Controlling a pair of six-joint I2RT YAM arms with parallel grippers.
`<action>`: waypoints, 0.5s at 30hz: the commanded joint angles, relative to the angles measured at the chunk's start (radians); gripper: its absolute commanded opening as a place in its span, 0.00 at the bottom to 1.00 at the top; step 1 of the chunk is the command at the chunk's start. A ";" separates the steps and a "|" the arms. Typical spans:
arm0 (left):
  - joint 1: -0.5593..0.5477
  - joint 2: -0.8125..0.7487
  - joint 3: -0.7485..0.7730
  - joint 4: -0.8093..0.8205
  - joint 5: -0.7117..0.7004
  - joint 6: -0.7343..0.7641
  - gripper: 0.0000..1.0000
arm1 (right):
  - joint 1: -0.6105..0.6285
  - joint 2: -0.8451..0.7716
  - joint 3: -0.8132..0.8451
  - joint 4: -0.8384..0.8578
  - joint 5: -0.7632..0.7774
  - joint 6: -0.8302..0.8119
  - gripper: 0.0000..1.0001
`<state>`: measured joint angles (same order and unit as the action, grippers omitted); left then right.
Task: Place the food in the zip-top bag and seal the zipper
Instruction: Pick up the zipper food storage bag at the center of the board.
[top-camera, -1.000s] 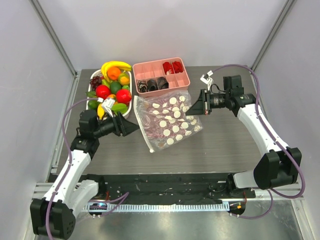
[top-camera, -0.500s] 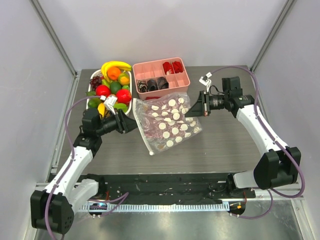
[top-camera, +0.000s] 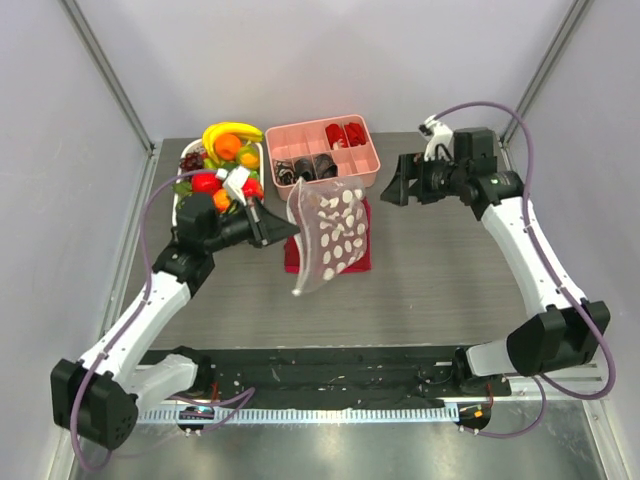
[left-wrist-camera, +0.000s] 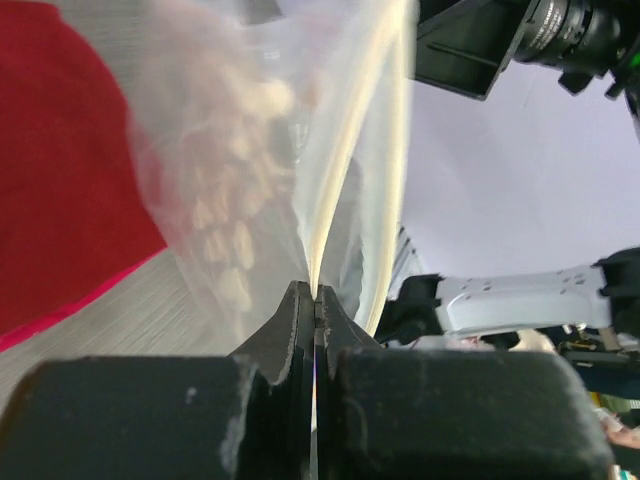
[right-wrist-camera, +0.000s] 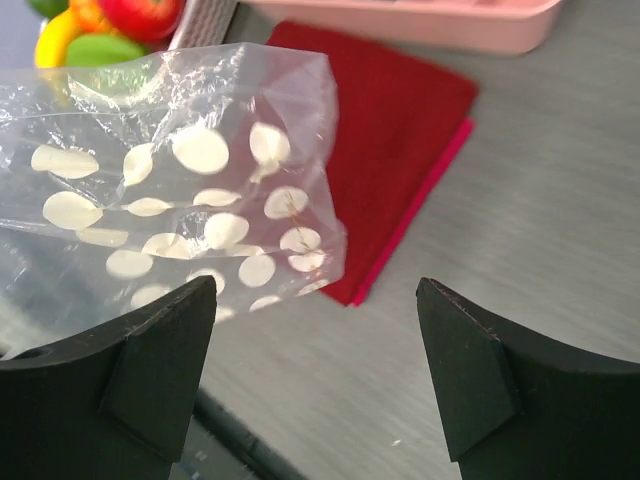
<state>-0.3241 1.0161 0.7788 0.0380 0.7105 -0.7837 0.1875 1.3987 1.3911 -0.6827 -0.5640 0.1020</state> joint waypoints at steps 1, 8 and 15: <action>-0.116 0.088 0.154 -0.084 -0.186 -0.095 0.00 | 0.001 -0.110 0.083 -0.038 0.234 -0.061 0.87; -0.299 0.317 0.442 -0.288 -0.517 -0.170 0.00 | 0.009 -0.224 0.022 -0.041 0.049 -0.016 0.85; -0.368 0.529 0.692 -0.423 -0.568 -0.218 0.00 | 0.091 -0.199 0.046 0.035 0.030 0.091 0.85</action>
<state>-0.6773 1.4799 1.3716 -0.2867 0.2111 -0.9562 0.2256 1.1797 1.4231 -0.7132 -0.5140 0.1299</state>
